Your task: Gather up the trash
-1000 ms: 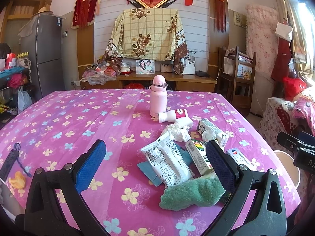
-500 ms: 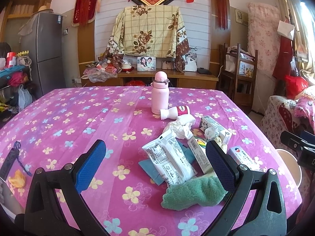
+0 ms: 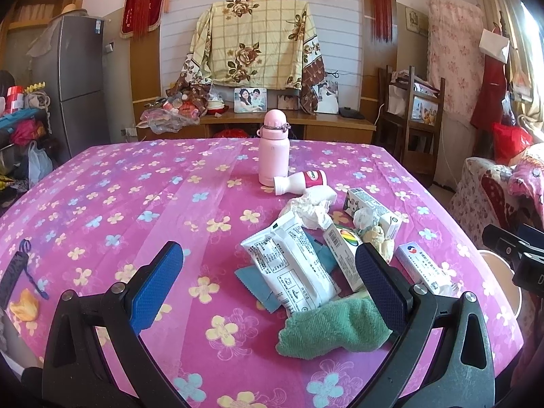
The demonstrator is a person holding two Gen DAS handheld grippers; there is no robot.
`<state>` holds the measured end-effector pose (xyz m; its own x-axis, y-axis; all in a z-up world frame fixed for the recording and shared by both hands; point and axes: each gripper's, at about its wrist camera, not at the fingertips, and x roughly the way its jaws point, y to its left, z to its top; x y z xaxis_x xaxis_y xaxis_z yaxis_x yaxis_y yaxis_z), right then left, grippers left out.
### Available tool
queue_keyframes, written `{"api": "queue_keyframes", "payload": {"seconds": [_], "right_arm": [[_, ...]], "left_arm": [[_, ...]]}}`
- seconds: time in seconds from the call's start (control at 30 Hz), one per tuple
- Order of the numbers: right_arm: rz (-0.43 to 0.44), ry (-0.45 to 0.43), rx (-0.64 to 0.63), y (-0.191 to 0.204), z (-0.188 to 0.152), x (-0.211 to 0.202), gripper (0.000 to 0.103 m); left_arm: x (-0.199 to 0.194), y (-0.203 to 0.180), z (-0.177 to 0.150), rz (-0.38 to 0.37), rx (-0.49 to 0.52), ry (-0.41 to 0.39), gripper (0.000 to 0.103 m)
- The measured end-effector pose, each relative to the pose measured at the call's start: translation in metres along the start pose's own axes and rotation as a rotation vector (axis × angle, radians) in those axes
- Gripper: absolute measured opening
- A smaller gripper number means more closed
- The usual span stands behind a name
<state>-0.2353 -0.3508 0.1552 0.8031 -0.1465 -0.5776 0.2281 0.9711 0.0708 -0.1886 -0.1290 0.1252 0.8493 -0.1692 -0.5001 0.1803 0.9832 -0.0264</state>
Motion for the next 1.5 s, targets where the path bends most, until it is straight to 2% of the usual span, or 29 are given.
{"api": "queue_keyframes", "payload": {"seconds": [0.67,0.97,1.1,1.17,1.23,1.4,1.5], "right_arm": [[0.009,0.042,0.002,-0.005,-0.003,0.015,0.100],[0.007,0.132,-0.045,-0.016,-0.014,0.033,0.100],[0.026,0.194,-0.033,-0.026,-0.023,0.045,0.100],[0.064,0.247,-0.014,-0.032,-0.030,0.052,0.099],[0.114,0.289,0.017,-0.036,-0.038,0.057,0.087],[0.184,0.385,0.078,-0.036,-0.055,0.076,0.071],[0.175,0.392,0.081,-0.035,-0.057,0.082,0.071]], "left_arm": [[0.011,0.000,-0.006,-0.010,0.003,0.036,0.101],[0.018,0.005,-0.018,-0.141,0.128,0.147,0.101],[0.027,-0.006,-0.030,-0.260,0.204,0.209,0.101],[0.032,-0.014,-0.037,-0.310,0.241,0.237,0.101],[0.036,-0.019,-0.039,-0.330,0.271,0.238,0.101],[0.059,-0.039,-0.043,-0.376,0.404,0.255,0.101],[0.071,-0.051,-0.050,-0.412,0.458,0.287,0.100]]}}
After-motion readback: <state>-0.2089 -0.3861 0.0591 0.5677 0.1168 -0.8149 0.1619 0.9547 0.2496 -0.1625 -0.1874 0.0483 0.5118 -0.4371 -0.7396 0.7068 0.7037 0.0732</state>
